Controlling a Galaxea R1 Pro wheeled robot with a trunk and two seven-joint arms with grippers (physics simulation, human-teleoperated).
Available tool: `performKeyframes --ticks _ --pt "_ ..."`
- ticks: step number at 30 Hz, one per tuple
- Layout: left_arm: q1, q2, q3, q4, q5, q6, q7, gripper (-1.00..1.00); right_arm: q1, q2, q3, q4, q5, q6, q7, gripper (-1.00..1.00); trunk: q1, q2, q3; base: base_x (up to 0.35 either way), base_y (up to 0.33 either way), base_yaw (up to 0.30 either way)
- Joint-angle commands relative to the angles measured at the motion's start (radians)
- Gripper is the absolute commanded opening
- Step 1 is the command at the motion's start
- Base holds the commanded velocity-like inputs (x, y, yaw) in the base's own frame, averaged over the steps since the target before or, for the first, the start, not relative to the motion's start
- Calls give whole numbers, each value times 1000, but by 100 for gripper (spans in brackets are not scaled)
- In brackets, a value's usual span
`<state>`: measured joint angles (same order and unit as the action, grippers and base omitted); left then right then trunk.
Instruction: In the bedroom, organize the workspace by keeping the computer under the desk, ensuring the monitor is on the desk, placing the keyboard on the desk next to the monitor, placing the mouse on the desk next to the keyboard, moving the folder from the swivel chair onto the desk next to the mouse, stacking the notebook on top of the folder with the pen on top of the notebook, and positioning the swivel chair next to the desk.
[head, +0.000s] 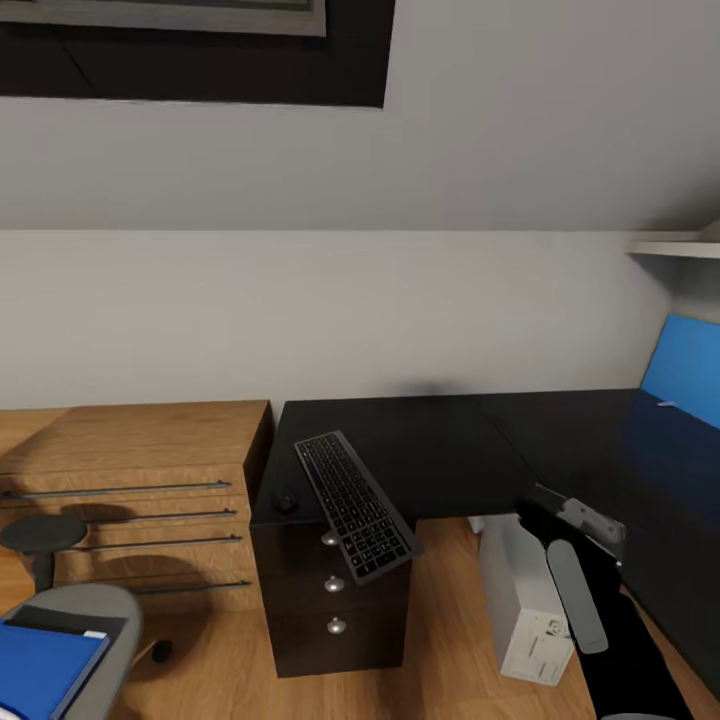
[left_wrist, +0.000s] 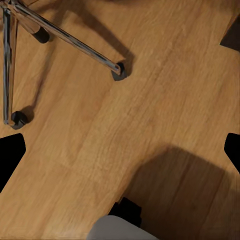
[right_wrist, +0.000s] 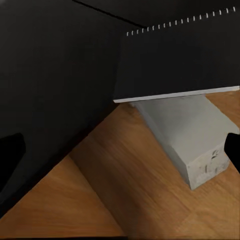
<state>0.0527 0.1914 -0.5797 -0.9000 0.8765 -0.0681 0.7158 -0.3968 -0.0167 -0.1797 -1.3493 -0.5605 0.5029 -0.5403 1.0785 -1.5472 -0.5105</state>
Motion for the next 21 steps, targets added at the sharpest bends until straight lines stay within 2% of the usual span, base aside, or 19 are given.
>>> performKeyframes --ticks 1,6,8,9,11,15,19,21 --pt "-1 0 -4 -2 10 -7 5 100 -1 0 1 -7 -25 3 -7 100 4 -8 -4 0 0 0" --pt "-1 -5 -4 -1 10 -7 6 100 -1 2 2 -59 -148 1 -1 100 23 -43 -20 0 0 0" --pt "-1 -5 -4 -1 10 -7 6 100 -1 2 2 -68 -175 1 -1 100 31 -57 -26 0 0 0" --pt "-1 -6 -3 -1 10 -7 6 100 -1 3 1 -78 -211 -6 -2 100 35 -64 -29 0 0 0" --pt "-1 -6 -3 -1 10 -7 6 100 -1 2 0 -81 -234 -42 -2 100 42 -78 -35 0 0 0" --pt "-1 -6 -3 0 11 -7 5 100 10 2 -2 -78 -252 -134 -1 100 58 -106 -48 0 0 0" --pt "-1 -6 -3 0 11 -7 5 100 58 1 -2 -56 -281 -263 5 100 73 -134 -61 0 0 0" --pt "-1 -5 -3 0 12 -8 6 100 79 1 -1 18 -332 -409 38 100 81 -148 -67 0 0 0"
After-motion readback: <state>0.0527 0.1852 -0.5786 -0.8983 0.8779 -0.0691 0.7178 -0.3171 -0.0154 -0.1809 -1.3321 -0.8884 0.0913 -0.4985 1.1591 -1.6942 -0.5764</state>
